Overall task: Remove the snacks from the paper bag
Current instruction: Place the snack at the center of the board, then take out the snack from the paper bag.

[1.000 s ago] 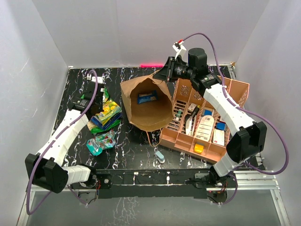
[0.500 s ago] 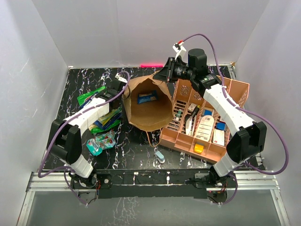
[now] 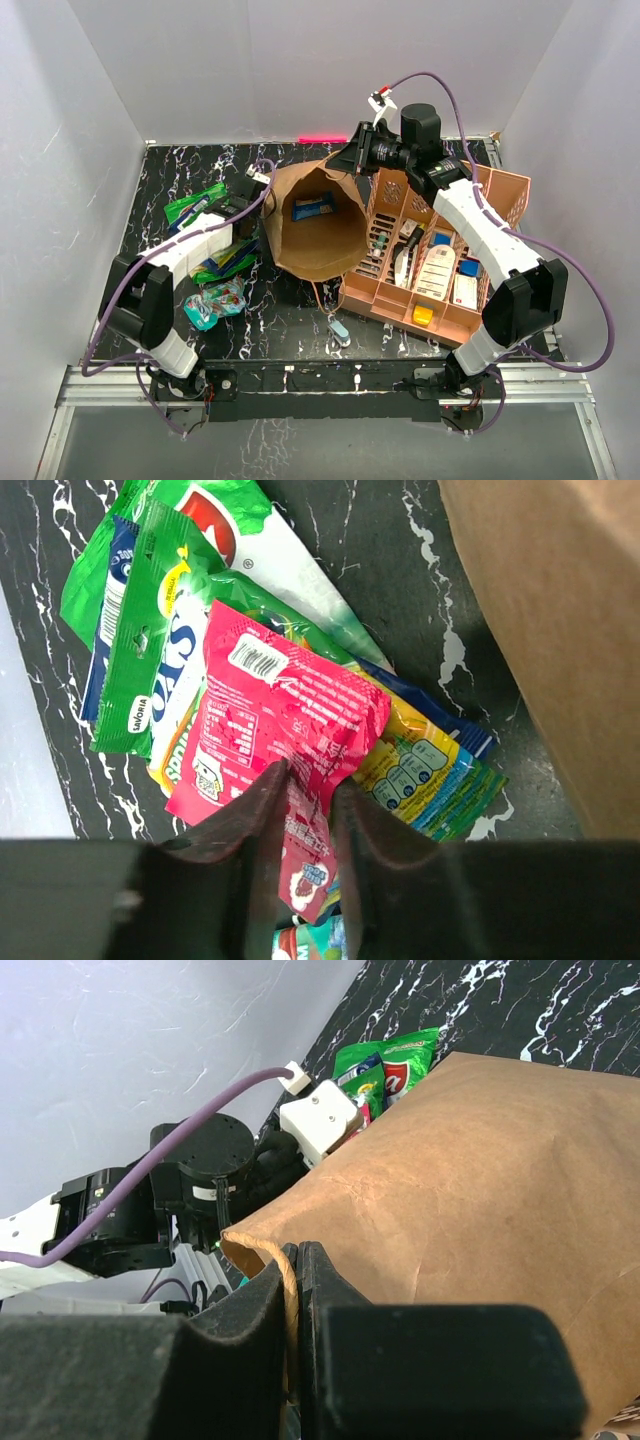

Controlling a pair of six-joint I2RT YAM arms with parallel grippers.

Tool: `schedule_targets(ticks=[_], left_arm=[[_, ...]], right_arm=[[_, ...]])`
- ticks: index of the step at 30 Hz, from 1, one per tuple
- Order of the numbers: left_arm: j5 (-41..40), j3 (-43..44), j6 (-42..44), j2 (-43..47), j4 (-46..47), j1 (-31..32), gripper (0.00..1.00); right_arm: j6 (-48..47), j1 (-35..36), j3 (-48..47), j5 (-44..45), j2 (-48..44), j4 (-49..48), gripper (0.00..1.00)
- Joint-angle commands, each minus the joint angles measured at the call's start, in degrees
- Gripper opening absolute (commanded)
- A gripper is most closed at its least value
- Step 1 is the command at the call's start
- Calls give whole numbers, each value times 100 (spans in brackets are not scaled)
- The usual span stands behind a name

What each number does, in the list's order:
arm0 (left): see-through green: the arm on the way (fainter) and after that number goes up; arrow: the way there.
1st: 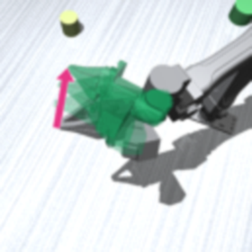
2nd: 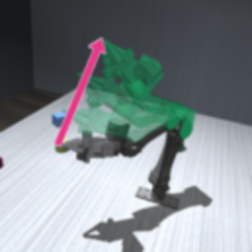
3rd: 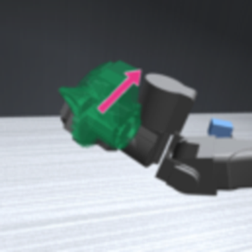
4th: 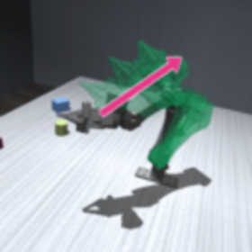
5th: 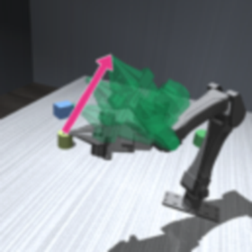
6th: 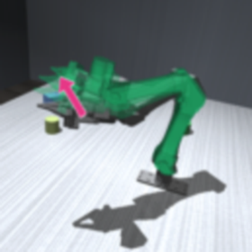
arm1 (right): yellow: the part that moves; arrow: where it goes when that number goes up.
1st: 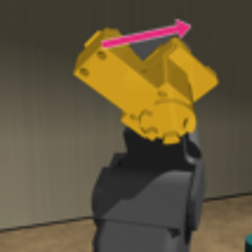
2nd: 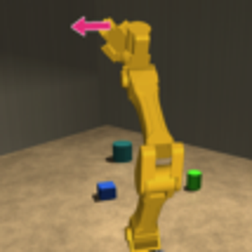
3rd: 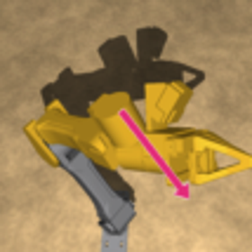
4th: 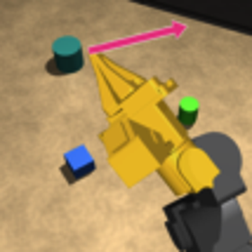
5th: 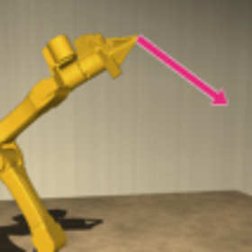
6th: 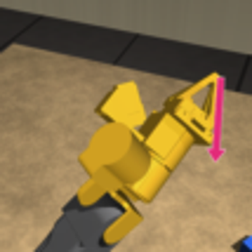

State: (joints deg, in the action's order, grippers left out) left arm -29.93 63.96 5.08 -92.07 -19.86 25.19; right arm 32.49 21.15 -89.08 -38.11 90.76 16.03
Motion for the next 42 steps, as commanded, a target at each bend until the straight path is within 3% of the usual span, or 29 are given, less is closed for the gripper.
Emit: schedule_targets(ticks=[1, 5, 11, 14, 19, 22, 25, 28, 32, 37, 42], left_arm=[[336, 65, -111, 591, -108, -23, 31], [536, 145, -252, 1122, -257, -23, 45], [1009, 335, -911, 2263, -797, -19, 50], [2288, 143, -1209, 3073, -500, -10, 51], [5147, -252, -1098, 4008, 682, 61, 52], [5863, -105, -873, 3871, 922, 378, 53], [5292, 192, -214, 3458, 654, 1528, 53], [3844, 325, 481, 3106, 524, 2817, 53], [2224, 134, 1450, 2663, 683, 3944, 52], [721, -151, 2771, 1823, 817, 4129, 53], [1598, -630, 3486, 1693, 1604, 3313, 55]], right_arm=[[-30, -59, -1, -49, -337, -311, 7], [-32, -78, 31, -62, -358, -311, 7], [-28, -87, 28, -96, -366, -319, 7], [0, -85, 60, -120, -363, -378, 7], [106, -86, 119, -214, -325, -511, 7], [140, -86, 125, -215, -322, -563, 7], [164, -85, 120, -215, -309, -583, 7], [169, -87, 110, -215, -306, -580, 7], [144, -84, 65, -204, -303, -533, 7], [96, -84, -49, -223, -283, -409, 7], [44, -85, -101, -192, -318, -309, 7]])
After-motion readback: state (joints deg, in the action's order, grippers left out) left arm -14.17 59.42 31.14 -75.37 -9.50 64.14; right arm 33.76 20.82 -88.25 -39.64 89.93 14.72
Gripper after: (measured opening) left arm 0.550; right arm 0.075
